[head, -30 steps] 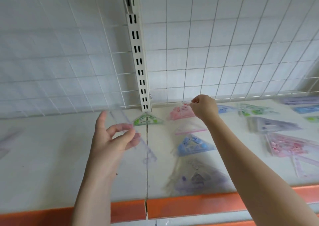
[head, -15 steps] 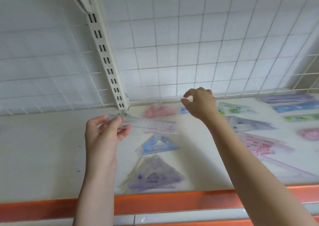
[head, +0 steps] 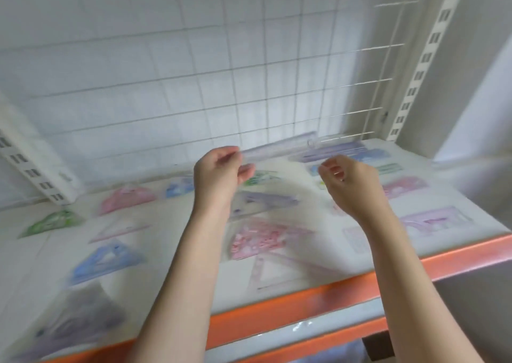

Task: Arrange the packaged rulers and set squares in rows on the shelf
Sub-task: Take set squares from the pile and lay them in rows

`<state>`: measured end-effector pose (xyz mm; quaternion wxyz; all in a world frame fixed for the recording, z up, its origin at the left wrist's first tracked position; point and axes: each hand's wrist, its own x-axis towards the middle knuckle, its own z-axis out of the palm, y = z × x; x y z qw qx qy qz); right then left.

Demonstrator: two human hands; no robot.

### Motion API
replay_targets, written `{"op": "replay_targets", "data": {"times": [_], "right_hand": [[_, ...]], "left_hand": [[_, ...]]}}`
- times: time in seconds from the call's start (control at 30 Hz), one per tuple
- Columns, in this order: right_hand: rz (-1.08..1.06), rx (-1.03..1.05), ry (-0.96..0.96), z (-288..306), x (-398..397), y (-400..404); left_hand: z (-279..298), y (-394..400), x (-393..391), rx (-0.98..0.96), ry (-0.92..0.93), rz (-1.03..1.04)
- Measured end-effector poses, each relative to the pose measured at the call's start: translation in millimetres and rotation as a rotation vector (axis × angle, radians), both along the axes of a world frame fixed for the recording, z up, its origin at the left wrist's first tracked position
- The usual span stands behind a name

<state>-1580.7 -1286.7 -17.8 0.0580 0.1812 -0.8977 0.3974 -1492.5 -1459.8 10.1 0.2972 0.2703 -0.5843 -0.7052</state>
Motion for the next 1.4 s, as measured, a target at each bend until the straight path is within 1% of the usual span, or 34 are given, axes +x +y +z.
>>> {"op": "replay_targets", "data": {"times": [0.17, 0.33, 0.5, 0.63, 0.8, 0.9, 1.07, 1.17, 1.27, 1.4], "right_hand": [[-0.044, 0.016, 0.003, -16, -20, 43], [-0.086, 0.027, -0.001, -27, -39, 70], [-0.101, 0.039, -0.012, -29, -54, 85], [-0.114, 0.039, -0.018, -30, -62, 90], [-0.071, 0.070, -0.048, -33, -64, 87], [-0.061, 0.070, -0.052, -32, -64, 82], [-0.037, 0.072, -0.020, -33, -57, 68], [0.004, 0.065, -0.016, -31, -48, 51], [0.068, 0.050, 0.003, -28, -35, 28], [0.173, 0.042, 0.032, -22, -7, -10]], "left_hand": [[-2, 39, -77, -0.199, -0.120, -0.079], [-19, 53, -144, -0.225, -0.238, -0.175], [-38, 53, -179, -0.320, -0.348, -0.184], [-51, 48, -191, -0.359, -0.381, -0.146], [-55, 47, -192, -0.588, -0.528, -0.067], [-55, 50, -188, -0.687, -0.588, -0.041], [-44, 50, -173, -0.819, -0.541, -0.030], [-35, 45, -150, -0.925, -0.514, -0.059], [-28, 37, -116, -1.033, -0.506, -0.048], [-24, 18, -52, -1.147, -0.533, 0.039]]}}
